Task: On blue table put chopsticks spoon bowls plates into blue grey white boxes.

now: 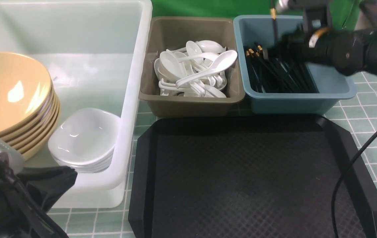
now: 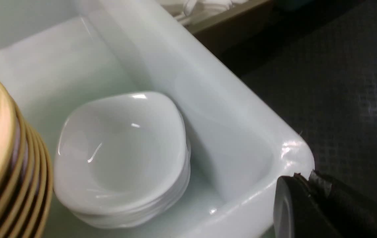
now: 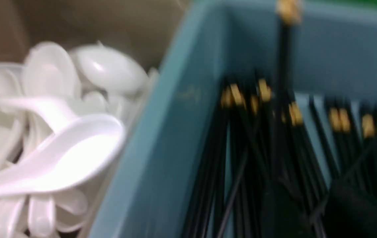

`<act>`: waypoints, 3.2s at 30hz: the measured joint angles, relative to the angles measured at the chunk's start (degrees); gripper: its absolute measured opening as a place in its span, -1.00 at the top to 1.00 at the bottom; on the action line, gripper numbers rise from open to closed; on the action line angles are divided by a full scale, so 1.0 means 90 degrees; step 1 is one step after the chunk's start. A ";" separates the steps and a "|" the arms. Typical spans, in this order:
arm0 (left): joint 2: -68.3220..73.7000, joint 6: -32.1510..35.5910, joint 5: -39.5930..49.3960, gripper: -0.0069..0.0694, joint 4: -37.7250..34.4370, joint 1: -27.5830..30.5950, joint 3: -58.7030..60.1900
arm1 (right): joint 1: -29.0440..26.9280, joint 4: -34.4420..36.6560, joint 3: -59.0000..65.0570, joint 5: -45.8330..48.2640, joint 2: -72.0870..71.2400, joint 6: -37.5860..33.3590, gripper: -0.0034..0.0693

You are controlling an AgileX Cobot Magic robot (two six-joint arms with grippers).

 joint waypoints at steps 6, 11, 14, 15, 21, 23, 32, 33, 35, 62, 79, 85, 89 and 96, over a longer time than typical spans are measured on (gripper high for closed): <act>0.0000 0.0000 -0.0170 0.81 0.0000 0.0000 0.0000 | -0.0018 -0.0006 0.0000 0.0545 -0.0784 -0.0098 0.05; 0.0000 0.0000 -0.0176 0.81 0.0000 0.0000 0.0000 | -0.0025 -0.0017 0.0014 0.2314 -0.2838 -0.1524 0.39; 0.0000 0.0000 -0.0176 0.81 0.0000 0.0000 0.0000 | -0.0025 -0.0017 0.0376 0.2849 -0.4197 -0.1919 0.64; 0.0000 0.0000 -0.0176 0.81 0.0000 0.0000 0.0000 | 0.0004 -0.0017 0.0762 0.2865 -0.4894 -0.1984 0.74; 0.0000 0.0000 -0.0183 0.81 0.0000 0.0000 0.0000 | 0.0096 -0.0017 0.3305 0.2022 -0.7950 -0.2057 0.81; 0.0000 0.0000 -0.0183 0.81 0.0000 0.0000 0.0000 | 0.0098 -0.0017 0.4124 0.1480 -0.8808 -0.2101 0.81; 0.0000 0.0000 -0.0183 0.81 0.0000 0.0000 0.0013 | 0.0098 -0.0019 0.7215 0.0337 -1.2245 -0.1566 0.81; -0.0006 0.0000 -0.0195 0.81 -0.0006 0.0000 0.0013 | 0.0113 -0.0019 0.7348 0.0337 -1.2374 -0.1391 0.81; -0.0006 0.0000 -0.0155 0.81 -0.0025 0.0000 0.0026 | 0.0152 -0.0019 0.7561 0.0442 -1.2352 -0.0998 0.81; -0.0006 -0.0020 0.0129 0.81 -0.0018 0.0000 0.0035 | -0.1296 0.0367 0.8956 -0.1015 -1.2426 -0.0592 0.78; -0.0006 -0.0020 0.0133 0.81 -0.0018 0.0000 0.0035 | -0.1306 0.0367 0.8973 0.1547 -1.2426 -0.0928 0.77; -0.0006 -0.0020 0.0133 0.81 -0.0018 0.0000 0.0035 | -0.1306 0.0367 0.8974 0.1552 -1.2426 -0.0950 0.77; -0.0006 -0.0020 0.0133 0.81 -0.0018 0.0000 0.0035 | -0.1306 0.0362 0.8972 0.1571 -1.2426 -0.0950 0.77; -0.0006 -0.0013 0.0144 0.81 -0.0018 0.0000 0.0035 | -0.1306 0.0362 0.8972 0.1577 -1.2426 -0.0950 0.75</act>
